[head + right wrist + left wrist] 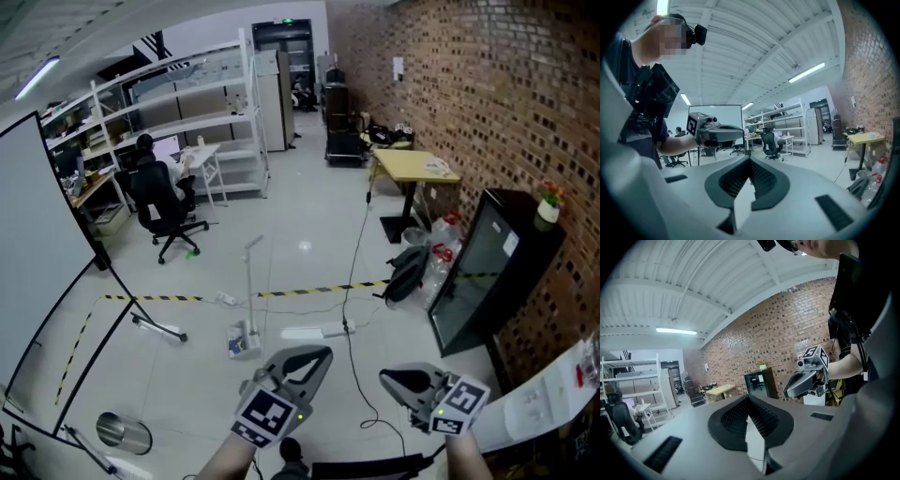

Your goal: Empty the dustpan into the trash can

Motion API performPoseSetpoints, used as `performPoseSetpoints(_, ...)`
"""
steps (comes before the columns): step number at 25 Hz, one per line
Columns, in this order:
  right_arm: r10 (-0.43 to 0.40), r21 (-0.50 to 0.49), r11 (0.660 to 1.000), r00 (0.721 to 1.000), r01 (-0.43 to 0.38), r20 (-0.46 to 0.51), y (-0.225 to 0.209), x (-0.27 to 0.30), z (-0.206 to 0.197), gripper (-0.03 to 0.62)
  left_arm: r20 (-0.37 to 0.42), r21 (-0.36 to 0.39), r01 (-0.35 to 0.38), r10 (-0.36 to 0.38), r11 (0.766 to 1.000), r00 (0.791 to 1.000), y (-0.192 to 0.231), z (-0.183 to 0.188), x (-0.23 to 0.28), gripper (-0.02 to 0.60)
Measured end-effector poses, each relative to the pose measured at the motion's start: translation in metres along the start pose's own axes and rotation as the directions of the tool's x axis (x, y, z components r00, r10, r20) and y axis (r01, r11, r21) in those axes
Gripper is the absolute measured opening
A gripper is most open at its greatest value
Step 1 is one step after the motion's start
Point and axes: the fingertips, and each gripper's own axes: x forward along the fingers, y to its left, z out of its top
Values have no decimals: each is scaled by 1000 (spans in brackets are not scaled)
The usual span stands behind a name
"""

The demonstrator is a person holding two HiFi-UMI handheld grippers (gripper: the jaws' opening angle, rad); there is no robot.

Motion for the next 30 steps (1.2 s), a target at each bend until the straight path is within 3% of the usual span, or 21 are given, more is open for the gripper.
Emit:
performPoseSetpoints(6,47,21,999,999,-47,4,-22,53,10,14,-26,-43,-54,53,998,998,59,-28,-7,-2)
performPoseSetpoints(17,104,-31,994,993,-106,-62,-42,190,38,14,3,-120,-147,149,982,989,192,-67,-43,-2)
performPoseSetpoints(24,155,-64,985,986,-159,-65,-32,253,53,14,18,-137,-216,220,967,975,247,-88,-70,-2)
performPoseSetpoints(30,224,-54,972,972,-228,-67,-21,292,58,14,11,-136,-245,249,960,968,270,-94,-90,-2)
